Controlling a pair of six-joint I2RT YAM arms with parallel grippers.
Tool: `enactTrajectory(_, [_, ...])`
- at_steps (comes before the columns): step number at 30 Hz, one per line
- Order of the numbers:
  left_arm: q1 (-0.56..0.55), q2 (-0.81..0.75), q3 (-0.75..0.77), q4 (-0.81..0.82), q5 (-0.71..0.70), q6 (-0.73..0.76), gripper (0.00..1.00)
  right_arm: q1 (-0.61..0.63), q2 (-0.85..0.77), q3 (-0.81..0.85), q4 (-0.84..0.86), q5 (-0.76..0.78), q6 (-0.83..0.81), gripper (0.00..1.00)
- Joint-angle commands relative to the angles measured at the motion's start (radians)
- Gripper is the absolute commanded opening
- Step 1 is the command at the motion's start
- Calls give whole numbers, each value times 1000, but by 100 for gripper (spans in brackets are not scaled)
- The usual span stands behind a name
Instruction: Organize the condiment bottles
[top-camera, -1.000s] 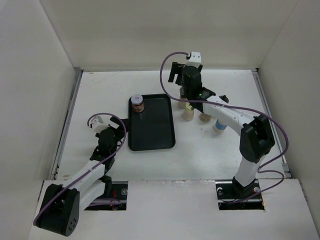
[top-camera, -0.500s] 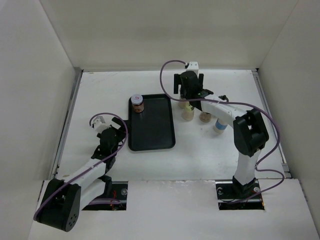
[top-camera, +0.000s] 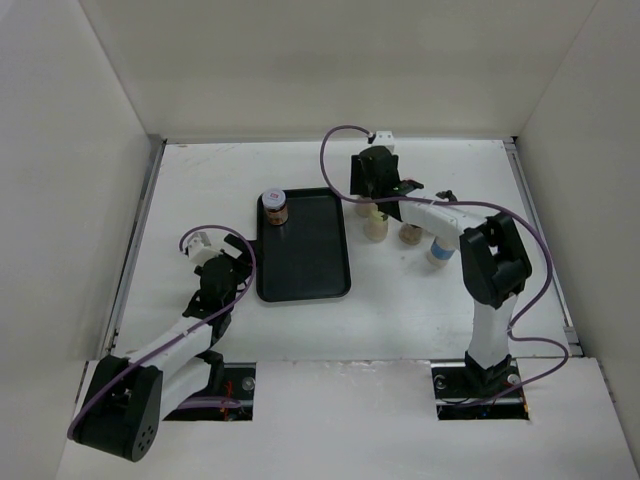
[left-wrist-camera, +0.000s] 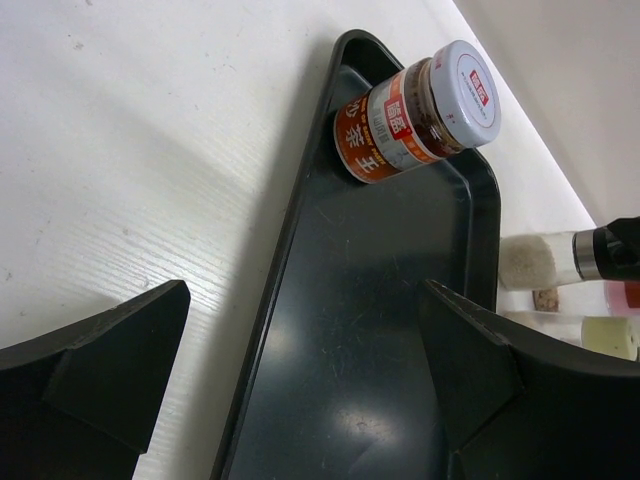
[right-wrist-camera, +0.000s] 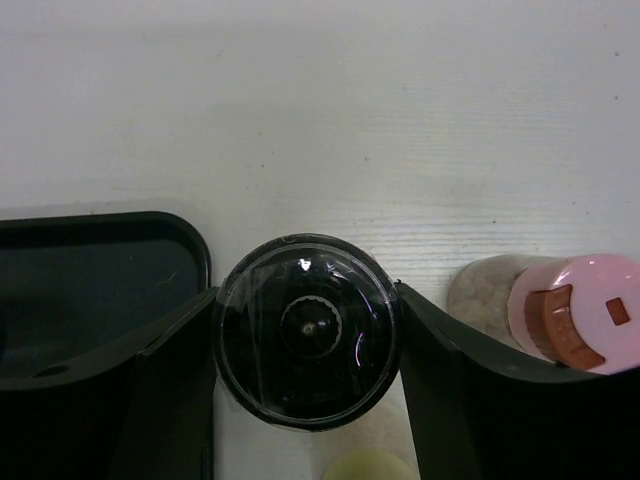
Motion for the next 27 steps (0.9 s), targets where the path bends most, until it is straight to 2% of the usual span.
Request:
enactTrajectory(1, [3,-19,11,55,4,6,100,0,-33,4,68,26,-1,61])
enactTrajectory(8, [4,-20,11,57,5,6,100,43,-128,-50,251,78,-82,59])
enactTrajectory(13, [6,-10,13,57,14,6,100,111,-138,-21,305,86,-122,58])
enactTrajectory(21, [9,-2,11,63,17,3,100,215,13,132,312,31,-93,58])
enactTrajectory(27, [6,-5,11,60,16,6,100,238,132,243,300,-16,-53,58])
